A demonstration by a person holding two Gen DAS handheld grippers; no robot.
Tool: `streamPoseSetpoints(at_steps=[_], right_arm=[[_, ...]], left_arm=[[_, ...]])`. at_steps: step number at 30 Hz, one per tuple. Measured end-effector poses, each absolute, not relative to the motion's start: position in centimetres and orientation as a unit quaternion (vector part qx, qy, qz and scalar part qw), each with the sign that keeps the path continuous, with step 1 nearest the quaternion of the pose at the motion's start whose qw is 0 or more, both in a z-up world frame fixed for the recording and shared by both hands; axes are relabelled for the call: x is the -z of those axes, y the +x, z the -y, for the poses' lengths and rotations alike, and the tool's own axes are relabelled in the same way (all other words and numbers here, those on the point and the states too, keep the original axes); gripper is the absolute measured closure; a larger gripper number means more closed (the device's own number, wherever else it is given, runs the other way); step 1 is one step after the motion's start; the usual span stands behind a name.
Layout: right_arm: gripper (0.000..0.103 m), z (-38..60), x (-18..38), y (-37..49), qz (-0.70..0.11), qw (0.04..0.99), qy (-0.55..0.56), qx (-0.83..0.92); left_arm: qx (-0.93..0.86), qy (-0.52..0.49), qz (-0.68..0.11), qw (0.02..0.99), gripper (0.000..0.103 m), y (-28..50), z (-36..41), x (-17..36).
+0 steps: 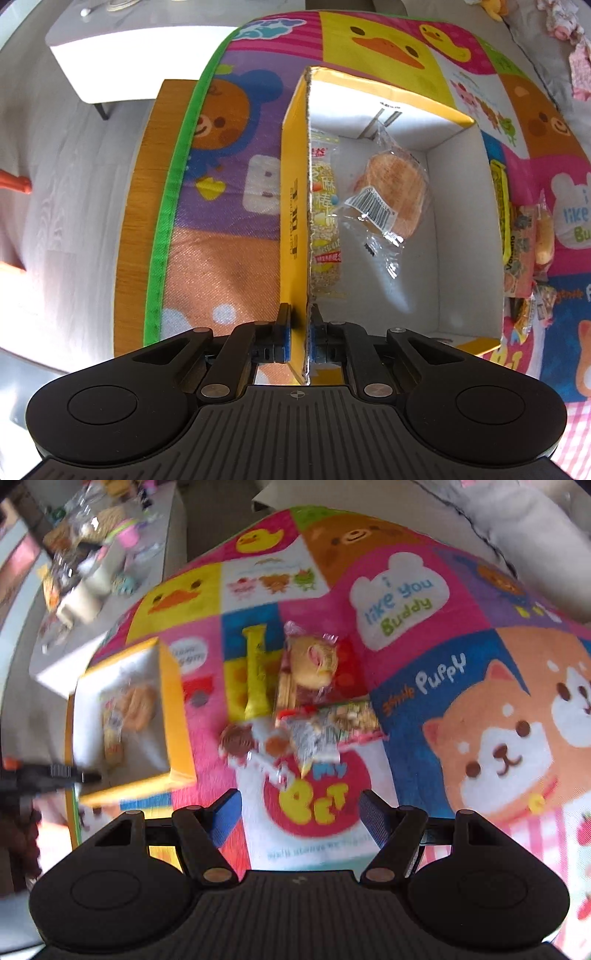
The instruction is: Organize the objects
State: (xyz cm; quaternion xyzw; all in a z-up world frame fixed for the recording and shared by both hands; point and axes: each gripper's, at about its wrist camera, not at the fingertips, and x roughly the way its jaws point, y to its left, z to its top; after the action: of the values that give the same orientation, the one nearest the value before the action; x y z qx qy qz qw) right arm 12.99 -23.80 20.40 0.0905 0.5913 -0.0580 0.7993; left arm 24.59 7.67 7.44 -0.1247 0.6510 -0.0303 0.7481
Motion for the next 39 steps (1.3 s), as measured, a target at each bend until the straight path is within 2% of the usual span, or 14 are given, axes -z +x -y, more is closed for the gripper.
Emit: streamPoseSetpoints(at_steps=[8, 16, 17, 19, 21, 26, 36, 39], right_arm=[[0.032, 29.3, -15.8, 22.4, -0.554, 0.821, 0.140, 0.019], [0.032, 30.7, -5.9, 29.4, -0.606, 0.780, 0.158, 0.012], [0.025, 30.7, -5.1, 29.7, -0.611, 0.773, 0.170, 0.012], [0.030, 30.9, -4.7, 29.9, -0.607, 0.767, 0.210, -0.006], [0.047, 30.5, -5.0, 29.8, -0.609, 0.766, 0.205, -0.009], [0.049, 30.1, -7.8, 27.8, -0.609, 0.773, 0.177, -0.022], [0.049, 27.4, -19.5, 18.0, -0.585, 0.796, 0.147, -0.043], [0.049, 25.4, -21.8, 15.4, -0.583, 0.798, 0.144, -0.046]], left_arm=[[0.013, -0.105, -0.647, 0.755, 0.095, 25.0, -6.6, -7.7], [-0.011, -0.120, -0.643, 0.756, 0.095, 25.3, -6.6, -7.4], [-0.013, -0.122, -0.643, 0.756, 0.095, 25.2, -6.6, -7.3], [-0.015, -0.120, -0.643, 0.756, 0.095, 25.2, -6.6, -7.2], [-0.014, -0.116, -0.643, 0.757, 0.095, 25.2, -6.5, -7.2], [-0.014, -0.109, -0.642, 0.759, 0.095, 25.4, -6.3, -7.1], [0.005, -0.091, -0.650, 0.755, 0.093, 24.8, -6.7, -7.5], [0.027, -0.082, -0.654, 0.752, 0.088, 23.6, -6.5, -8.4]])
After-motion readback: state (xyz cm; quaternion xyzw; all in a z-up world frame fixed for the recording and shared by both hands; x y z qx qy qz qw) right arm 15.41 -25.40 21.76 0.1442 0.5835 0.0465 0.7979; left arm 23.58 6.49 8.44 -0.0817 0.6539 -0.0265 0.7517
